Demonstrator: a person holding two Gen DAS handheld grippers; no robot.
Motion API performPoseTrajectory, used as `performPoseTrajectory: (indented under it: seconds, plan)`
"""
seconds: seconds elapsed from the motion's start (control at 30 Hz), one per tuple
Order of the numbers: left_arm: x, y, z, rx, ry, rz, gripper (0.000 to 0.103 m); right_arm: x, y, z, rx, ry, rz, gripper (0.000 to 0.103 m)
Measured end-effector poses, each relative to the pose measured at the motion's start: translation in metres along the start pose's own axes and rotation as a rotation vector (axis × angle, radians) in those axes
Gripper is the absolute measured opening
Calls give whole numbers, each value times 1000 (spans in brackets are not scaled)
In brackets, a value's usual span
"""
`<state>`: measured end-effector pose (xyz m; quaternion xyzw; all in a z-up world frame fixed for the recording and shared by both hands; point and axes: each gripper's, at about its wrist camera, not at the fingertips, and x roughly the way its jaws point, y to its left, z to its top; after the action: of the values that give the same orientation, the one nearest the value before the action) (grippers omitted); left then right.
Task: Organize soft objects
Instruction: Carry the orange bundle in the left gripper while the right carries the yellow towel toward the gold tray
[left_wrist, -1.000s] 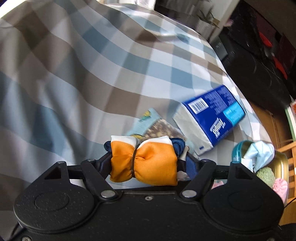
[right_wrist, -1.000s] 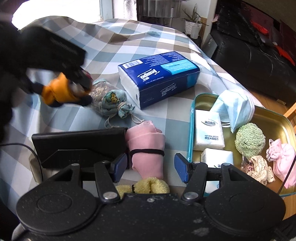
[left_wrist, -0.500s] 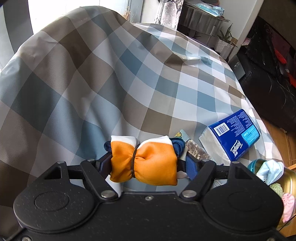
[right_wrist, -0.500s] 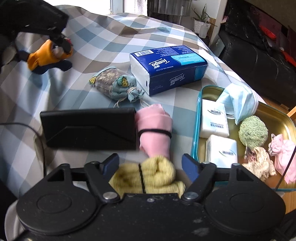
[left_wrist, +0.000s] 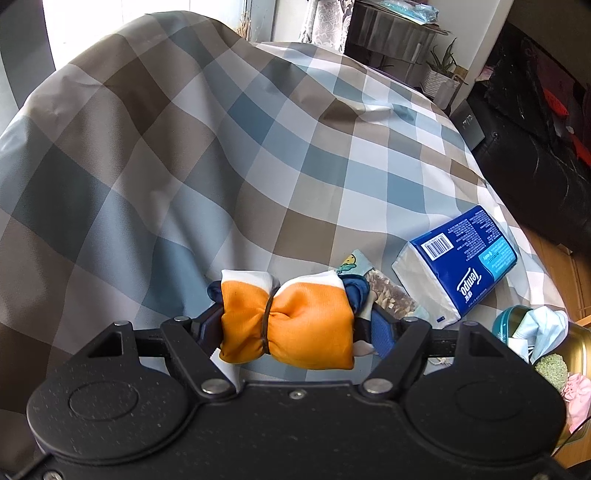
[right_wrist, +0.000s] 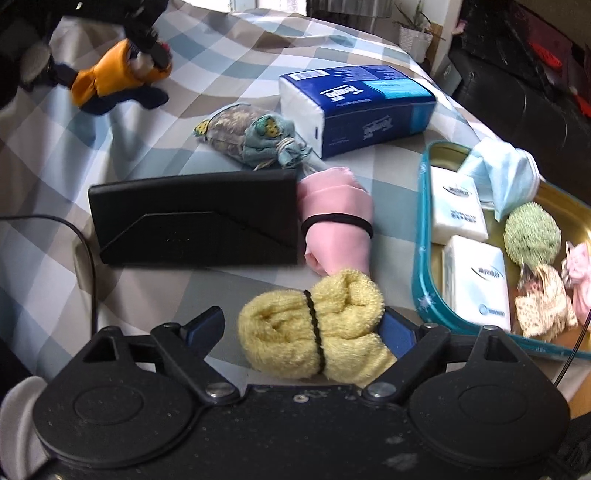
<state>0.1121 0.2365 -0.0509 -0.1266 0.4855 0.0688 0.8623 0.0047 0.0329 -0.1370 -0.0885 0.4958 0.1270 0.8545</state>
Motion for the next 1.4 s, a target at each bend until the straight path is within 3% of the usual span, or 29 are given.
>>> performPoseTrajectory:
  seconds: [0.1,0.23,0.33,0.7,0.9,1.1,1.4]
  plan:
    - [0,0,0,0,0,1,72,4,10,0,-54,-3,-33,89]
    - [1,0,0,-1,2,-1,72,3,17,-2,-111,-9,-68,67]
    - [1,0,0,2,2,-1,72,-3,15,-2,-113,-17,-53,58]
    - [2,-6,-3,38,-8,23,72,-55,-4,24,64,-109,133,56]
    - [3,-9,-5,59,-6,34,72,-82,-21,45,155,-185,165,57]
    - [5,-15,-7,86,-5,42,72,-103,-48,61,213,-288,104,57]
    - [5,-19,-11,118,-3,40,72,-127,-113,72,306,-393,-76,58]
